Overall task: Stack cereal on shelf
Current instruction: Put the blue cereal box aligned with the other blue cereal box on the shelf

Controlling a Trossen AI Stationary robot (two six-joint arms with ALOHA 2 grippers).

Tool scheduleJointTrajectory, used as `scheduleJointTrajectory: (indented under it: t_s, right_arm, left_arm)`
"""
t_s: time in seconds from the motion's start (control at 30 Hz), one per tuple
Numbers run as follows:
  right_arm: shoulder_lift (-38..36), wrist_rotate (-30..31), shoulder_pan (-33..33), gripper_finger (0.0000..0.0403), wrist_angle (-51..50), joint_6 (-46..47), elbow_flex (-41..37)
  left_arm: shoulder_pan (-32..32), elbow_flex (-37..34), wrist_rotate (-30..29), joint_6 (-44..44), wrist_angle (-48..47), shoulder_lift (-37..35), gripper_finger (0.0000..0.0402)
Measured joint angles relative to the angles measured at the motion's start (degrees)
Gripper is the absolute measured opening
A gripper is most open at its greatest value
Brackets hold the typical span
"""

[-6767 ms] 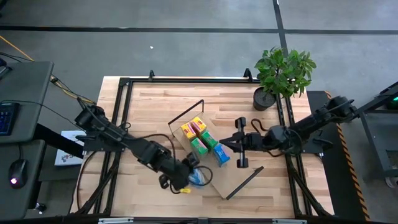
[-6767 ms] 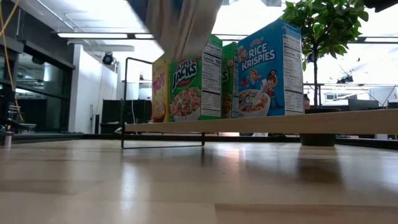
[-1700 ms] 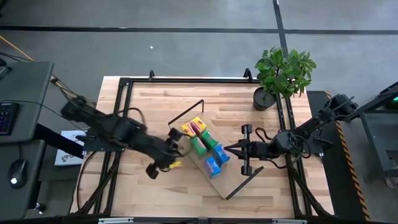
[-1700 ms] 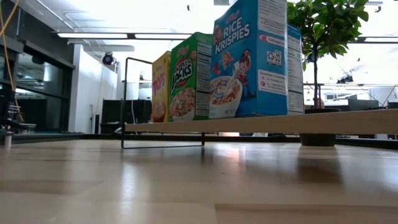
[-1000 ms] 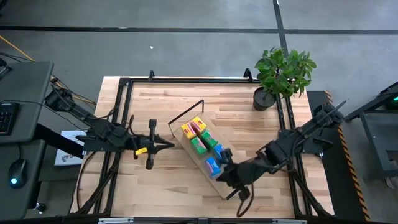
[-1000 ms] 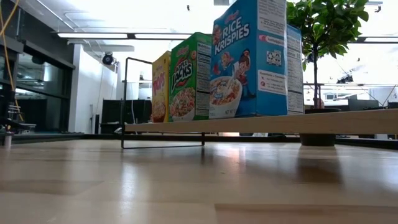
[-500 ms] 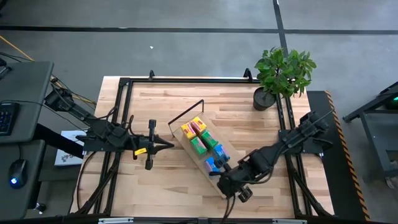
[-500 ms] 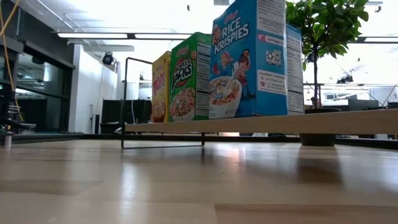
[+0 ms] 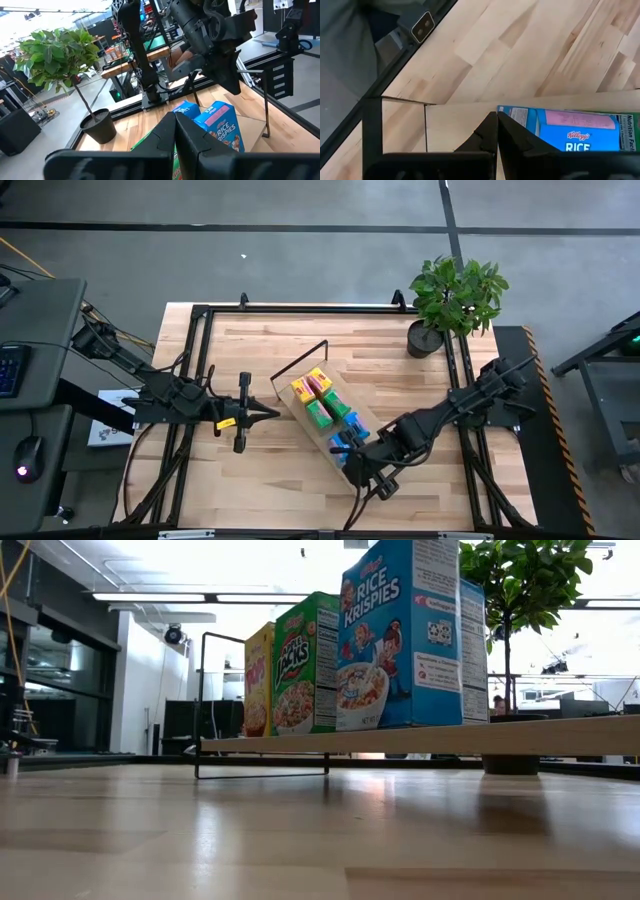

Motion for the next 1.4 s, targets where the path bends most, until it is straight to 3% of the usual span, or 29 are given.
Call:
scheduleJointTrajectory:
  t_s: [0.7, 1.03, 1.4]
  right_arm:
    - [3.4, -0.9, -1.6, 0.0, -0.9, 6.0, 0.0]
    - [3.4, 3.5, -2.6, 0.0, -3.4, 7.9, 0.0]
    - [3.4, 0.4, -2.6, 0.0, 2.2, 8.0, 0.0]
  left_arm:
    - [0.0, 0.0, 0.0, -0.5, -0.3, 0.0, 0.0]
    - [0.0, 0.0, 0.0, -0.5, -0.4, 0.0, 0.0]
    - [0.0, 0.0, 0.0, -0.5, -0.4, 0.0, 0.0]
